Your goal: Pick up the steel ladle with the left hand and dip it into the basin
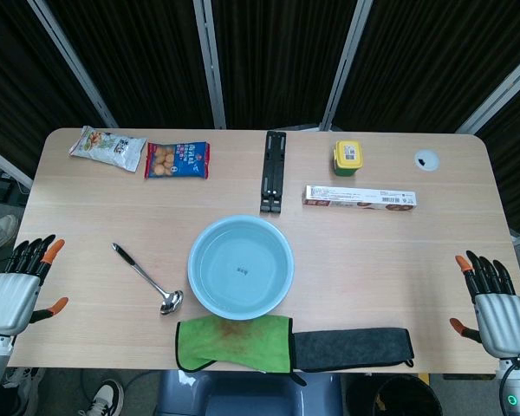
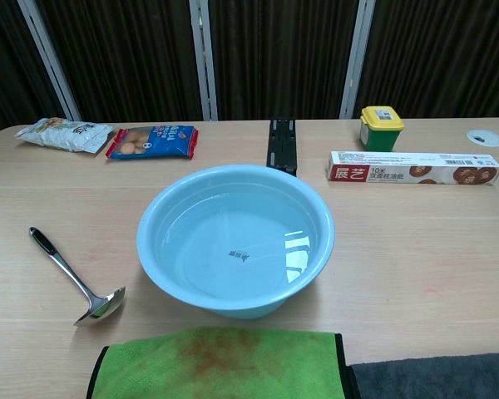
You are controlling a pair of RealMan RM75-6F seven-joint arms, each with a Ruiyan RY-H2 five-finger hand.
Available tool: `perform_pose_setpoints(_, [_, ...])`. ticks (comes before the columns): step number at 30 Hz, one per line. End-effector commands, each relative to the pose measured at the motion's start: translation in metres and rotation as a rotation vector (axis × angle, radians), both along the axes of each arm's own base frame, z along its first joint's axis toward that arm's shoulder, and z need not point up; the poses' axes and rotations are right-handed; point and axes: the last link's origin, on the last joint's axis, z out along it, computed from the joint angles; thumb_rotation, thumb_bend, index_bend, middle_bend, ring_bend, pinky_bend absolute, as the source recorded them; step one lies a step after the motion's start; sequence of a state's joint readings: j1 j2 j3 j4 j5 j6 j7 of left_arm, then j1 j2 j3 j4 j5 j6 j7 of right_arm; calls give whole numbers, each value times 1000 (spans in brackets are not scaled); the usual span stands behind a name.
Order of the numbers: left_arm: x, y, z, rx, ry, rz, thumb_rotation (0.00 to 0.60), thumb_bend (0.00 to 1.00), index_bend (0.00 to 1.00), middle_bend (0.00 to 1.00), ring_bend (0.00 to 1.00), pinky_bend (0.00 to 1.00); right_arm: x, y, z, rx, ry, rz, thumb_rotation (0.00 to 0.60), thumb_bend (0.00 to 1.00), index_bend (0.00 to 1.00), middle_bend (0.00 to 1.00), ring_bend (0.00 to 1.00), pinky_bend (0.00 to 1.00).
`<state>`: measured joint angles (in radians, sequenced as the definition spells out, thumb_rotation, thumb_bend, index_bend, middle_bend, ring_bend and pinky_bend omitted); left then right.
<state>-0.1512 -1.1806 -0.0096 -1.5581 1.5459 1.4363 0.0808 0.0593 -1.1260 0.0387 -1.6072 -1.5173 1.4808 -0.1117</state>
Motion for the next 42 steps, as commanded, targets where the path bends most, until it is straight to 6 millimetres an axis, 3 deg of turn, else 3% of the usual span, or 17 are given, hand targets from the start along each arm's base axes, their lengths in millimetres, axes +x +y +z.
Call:
perform_pose_setpoints(1, [-1, 0, 0, 0, -1, 2, 600, 185, 7, 0, 0, 0, 0, 0, -1, 1, 2, -1, 600, 0, 0, 0, 0, 0])
perform_pose_setpoints(16, [2, 2, -12, -81, 23, -5, 600, 190, 14, 0, 0, 0, 1, 4, 3, -5, -6, 12, 600, 0, 0, 0, 0, 0])
perform_pose_setpoints(31, [-1, 31, -30, -187, 71, 8, 600, 199, 101, 0, 0, 0, -3, 1, 5, 2, -27, 5, 600, 0, 0, 0, 0, 0])
perform_pose_setpoints(37, [1, 46, -46, -225, 69, -3, 600, 212, 189, 0, 0, 0, -5, -4, 3, 6, -31, -4, 600, 0, 0, 0, 0, 0])
perform_pose_setpoints(42, [1, 60, -61, -252, 68, -7, 600, 224, 321, 0, 0, 0, -7, -10, -2, 29, -28, -22, 600, 0, 0, 0, 0, 0])
